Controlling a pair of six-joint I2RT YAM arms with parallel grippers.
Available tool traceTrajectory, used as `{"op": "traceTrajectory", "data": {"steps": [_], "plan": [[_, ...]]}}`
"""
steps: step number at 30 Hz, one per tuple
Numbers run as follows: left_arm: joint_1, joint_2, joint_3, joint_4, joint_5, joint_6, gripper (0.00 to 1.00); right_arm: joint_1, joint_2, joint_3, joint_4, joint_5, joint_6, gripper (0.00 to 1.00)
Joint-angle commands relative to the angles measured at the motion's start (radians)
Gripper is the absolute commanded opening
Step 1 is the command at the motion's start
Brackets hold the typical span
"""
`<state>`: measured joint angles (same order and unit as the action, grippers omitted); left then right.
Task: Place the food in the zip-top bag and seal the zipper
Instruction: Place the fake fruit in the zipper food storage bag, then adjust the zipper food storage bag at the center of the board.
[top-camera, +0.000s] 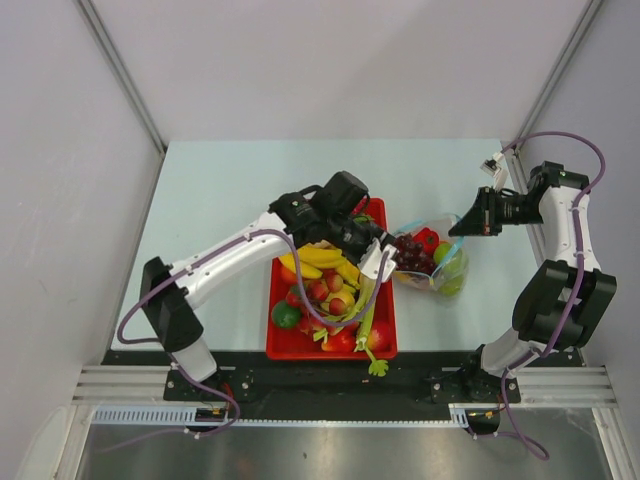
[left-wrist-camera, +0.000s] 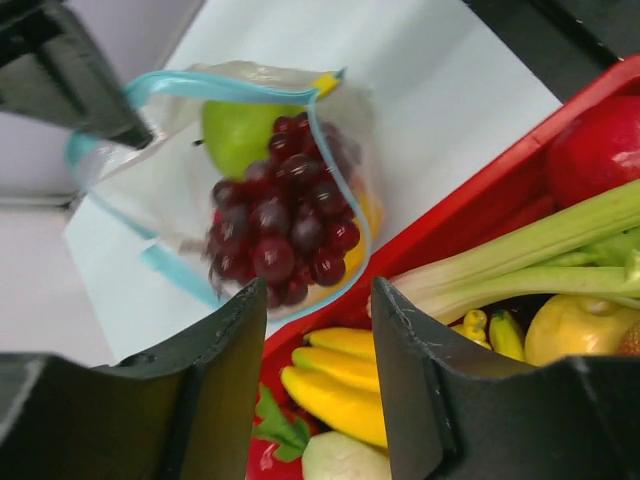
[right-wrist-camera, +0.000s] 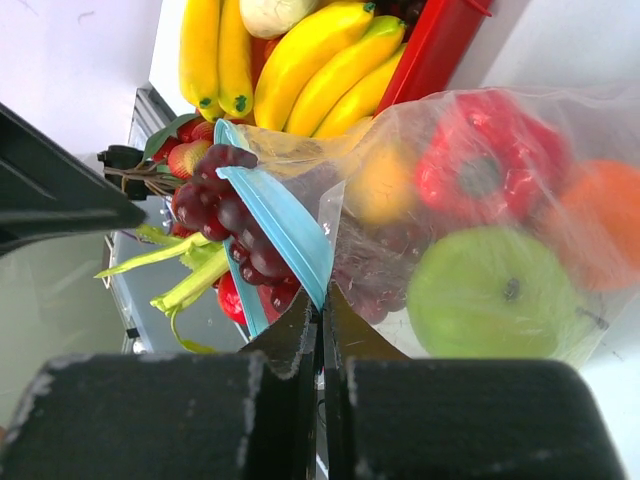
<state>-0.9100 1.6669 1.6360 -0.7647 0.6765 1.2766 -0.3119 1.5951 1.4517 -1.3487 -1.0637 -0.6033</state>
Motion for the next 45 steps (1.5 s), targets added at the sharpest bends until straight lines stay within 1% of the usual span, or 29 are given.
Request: {"op": "traceTrajectory", "data": {"steps": [1, 2, 5, 12, 15, 18, 19, 20, 21, 22, 23, 25, 26, 27, 28, 29, 30, 32, 36, 39, 42, 43, 45], "plan": [[-0.027, 0.062, 0.058, -0.099, 0.031, 0.148, 0.46, -0.007, 0.002, 0.044, -0.167, 0.004, -0.026, 0.0], [-0.039, 0.07, 0.058, -0.123, 0.002, 0.189, 0.44, -0.007, -0.001, 0.042, -0.167, 0.005, -0.024, 0.0], [-0.055, 0.103, 0.048, -0.131, -0.05, 0.227, 0.41, -0.007, -0.006, 0.044, -0.168, 0.01, -0.023, 0.0], [-0.061, 0.132, 0.016, -0.032, -0.106, 0.213, 0.42, -0.007, -0.007, 0.044, -0.167, 0.008, -0.021, 0.0], [-0.061, 0.154, 0.008, 0.004, -0.14, 0.214, 0.39, -0.007, -0.007, 0.042, -0.168, 0.01, -0.021, 0.0], [-0.059, 0.175, 0.024, 0.004, -0.153, 0.214, 0.26, -0.007, -0.006, 0.042, -0.168, 0.008, -0.023, 0.0], [-0.061, 0.185, 0.027, 0.005, -0.166, 0.214, 0.15, -0.007, -0.006, 0.044, -0.168, 0.007, -0.024, 0.0], [-0.061, 0.186, 0.031, 0.01, -0.167, 0.213, 0.08, -0.007, -0.007, 0.044, -0.168, 0.005, -0.024, 0.0], [-0.061, 0.188, 0.042, 0.008, -0.163, 0.211, 0.02, -0.007, -0.007, 0.044, -0.167, 0.007, -0.026, 0.0], [-0.063, 0.179, 0.047, 0.013, -0.146, 0.207, 0.0, -0.006, -0.007, 0.042, -0.167, 0.007, -0.027, 0.0], [-0.063, 0.175, 0.057, 0.013, -0.129, 0.193, 0.0, -0.006, -0.004, 0.045, -0.168, 0.008, -0.03, 0.0], [-0.066, 0.168, 0.128, -0.008, -0.091, 0.181, 0.0, 0.003, -0.001, 0.077, -0.167, 0.033, -0.047, 0.0], [-0.076, 0.159, 0.162, -0.018, -0.062, 0.141, 0.0, 0.007, 0.002, 0.096, -0.165, 0.048, -0.052, 0.0], [-0.084, 0.153, 0.233, -0.01, -0.045, 0.109, 0.0, 0.013, 0.002, 0.117, -0.164, 0.062, -0.056, 0.0], [-0.09, 0.148, 0.27, 0.004, -0.014, 0.071, 0.0, 0.022, 0.0, 0.169, -0.158, 0.088, -0.059, 0.0], [-0.099, 0.134, 0.301, 0.055, 0.033, -0.019, 0.0, 0.031, 0.0, 0.191, -0.138, 0.102, -0.056, 0.0], [-0.107, 0.128, 0.326, 0.092, 0.046, -0.064, 0.0, 0.037, 0.002, 0.214, -0.127, 0.114, -0.053, 0.0], [-0.136, 0.137, 0.317, 0.151, 0.023, -0.121, 0.0, 0.065, 0.002, 0.255, -0.103, 0.145, -0.049, 0.0], [-0.167, 0.189, 0.285, 0.099, -0.061, -0.102, 0.0, 0.105, -0.001, 0.274, -0.076, 0.185, -0.056, 0.0], [-0.167, 0.202, 0.224, 0.14, -0.121, -0.147, 0.0, 0.128, -0.018, 0.268, -0.066, 0.244, -0.078, 0.0], [-0.164, 0.189, 0.194, 0.182, -0.137, -0.224, 0.0, 0.143, -0.032, 0.279, -0.055, 0.298, -0.107, 0.0], [-0.164, 0.186, 0.191, 0.221, -0.134, -0.291, 0.0, 0.145, -0.043, 0.279, -0.05, 0.306, -0.111, 0.0], [-0.165, 0.186, 0.17, 0.251, -0.146, -0.333, 0.0, 0.161, -0.053, 0.254, -0.041, 0.323, -0.118, 0.0]]}}
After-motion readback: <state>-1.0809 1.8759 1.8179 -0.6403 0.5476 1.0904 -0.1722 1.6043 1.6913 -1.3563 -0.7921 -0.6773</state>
